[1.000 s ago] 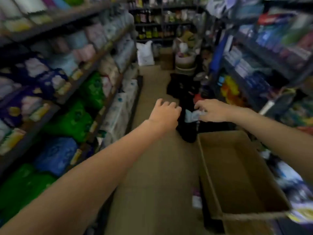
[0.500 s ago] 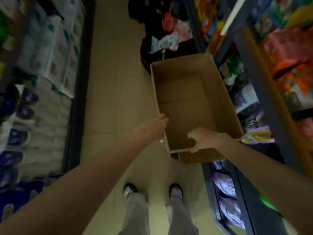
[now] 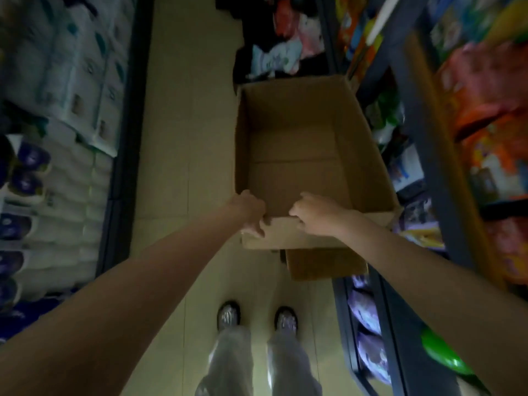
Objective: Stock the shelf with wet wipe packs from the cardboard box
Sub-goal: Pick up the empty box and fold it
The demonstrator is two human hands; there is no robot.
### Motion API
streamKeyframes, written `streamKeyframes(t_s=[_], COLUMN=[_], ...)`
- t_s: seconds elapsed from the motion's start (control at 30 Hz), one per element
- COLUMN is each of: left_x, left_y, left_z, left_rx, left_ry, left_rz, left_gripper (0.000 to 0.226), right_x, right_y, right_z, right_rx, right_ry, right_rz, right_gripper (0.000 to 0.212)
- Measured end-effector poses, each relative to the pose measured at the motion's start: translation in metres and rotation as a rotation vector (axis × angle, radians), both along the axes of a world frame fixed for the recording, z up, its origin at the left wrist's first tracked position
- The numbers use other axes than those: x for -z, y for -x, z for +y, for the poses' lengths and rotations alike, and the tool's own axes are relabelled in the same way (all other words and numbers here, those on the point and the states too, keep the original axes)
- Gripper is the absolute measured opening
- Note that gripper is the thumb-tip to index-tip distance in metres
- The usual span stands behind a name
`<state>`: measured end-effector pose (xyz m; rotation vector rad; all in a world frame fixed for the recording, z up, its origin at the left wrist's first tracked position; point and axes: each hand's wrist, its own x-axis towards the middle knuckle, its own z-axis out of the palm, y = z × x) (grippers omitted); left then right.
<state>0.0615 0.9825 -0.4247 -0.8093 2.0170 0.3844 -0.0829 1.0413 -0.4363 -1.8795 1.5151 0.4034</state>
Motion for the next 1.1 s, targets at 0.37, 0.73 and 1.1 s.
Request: streamKeyframes(t_s=[0.37, 0.73, 1.1], left_x=[-0.2, -0.308, -0.326], left_y=[-0.092, -0.182, -0.197], left_z=[-0.207, -0.471, -0.75], left_rx=[-0.158, -0.069, 0.015], left_ry=[0.264, 0.384, 0.725], left_rz=[0.218, 0.32, 0.469], left_gripper=[0.058, 0.058, 0.043], right_x=[-0.199, -0.297, -0.333], right_y=[-0.082, -0.176, -0.179], right_z=[-0.227, -0.493, -0.776], right_rx=[-0.087, -0.082, 0.032], right_ry=[0.092, 0.163, 0.208], right_rz=[-0.16, 0.044, 0.123], right_gripper=[0.02, 0.032, 0.035])
